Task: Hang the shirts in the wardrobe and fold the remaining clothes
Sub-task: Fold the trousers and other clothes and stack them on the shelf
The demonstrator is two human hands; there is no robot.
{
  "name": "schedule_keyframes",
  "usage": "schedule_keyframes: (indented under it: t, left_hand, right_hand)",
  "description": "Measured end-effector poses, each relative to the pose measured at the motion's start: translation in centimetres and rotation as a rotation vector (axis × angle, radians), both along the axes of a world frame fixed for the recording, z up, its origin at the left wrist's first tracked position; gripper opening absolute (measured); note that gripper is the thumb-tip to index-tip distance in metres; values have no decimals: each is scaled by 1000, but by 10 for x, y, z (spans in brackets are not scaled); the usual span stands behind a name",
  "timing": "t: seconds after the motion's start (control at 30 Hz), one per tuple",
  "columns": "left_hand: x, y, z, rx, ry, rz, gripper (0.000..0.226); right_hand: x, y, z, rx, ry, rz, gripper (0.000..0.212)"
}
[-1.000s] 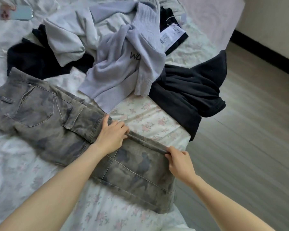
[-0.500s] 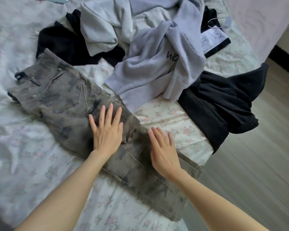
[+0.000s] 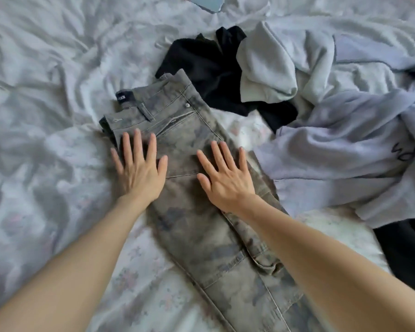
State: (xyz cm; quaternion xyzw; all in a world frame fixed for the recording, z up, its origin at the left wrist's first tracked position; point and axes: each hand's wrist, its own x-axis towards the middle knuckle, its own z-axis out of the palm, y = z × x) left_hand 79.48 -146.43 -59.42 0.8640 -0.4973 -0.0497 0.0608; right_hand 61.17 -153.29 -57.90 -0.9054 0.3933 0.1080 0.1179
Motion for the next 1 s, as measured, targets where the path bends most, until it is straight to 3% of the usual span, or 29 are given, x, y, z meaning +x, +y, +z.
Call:
schedule_keyframes:
  t: [0.13,0.23,0.33,0.37,0.43,0.47,0.5,0.6,0.77,0.87,0.93,1.0]
  left_hand:
    - [31,-30,8,-244,372,358,89]
    - [54,-52,21,-414,688,594,93]
    - [70,-61,30,-441,781,756,99]
    - [73,-63,34,-452,855,815,95]
    - [75,-65,46,-527,1037,856,56]
    - [72,-65,53,-560,1079,810,35]
    - [68,-63,61,-579,1067,717,29]
    - [36,-41,92,-593,941,304,39]
    - [-41,27,113,-472,632,-410,26]
    - [-67,64,105,-378,536,-710,24]
    - [-78,82,97,-281,490,-827,32]
    - [-84,93,91,-67,475,-921,37]
  right_hand:
    - [27,-20,-20,143,134,5,63]
    - [33,-28,-23,193,197,23,65]
    - [35,-33,-15,295,229,16,67]
    - [36,-37,-8,344,208,-4,66]
    - [35,-46,8,462,40,-137,56]
    - [35,-49,18,532,-123,-276,46]
    - [35,-52,29,610,-322,-464,37]
    - [23,-52,75,841,-837,-974,27]
    - [-43,-38,124,1187,-1272,-1197,49]
    - [-91,-15,135,1212,-1192,-1203,52]
    - [-117,13,131,1133,-979,-1192,39]
    - [-128,40,116,1023,-750,-1160,35]
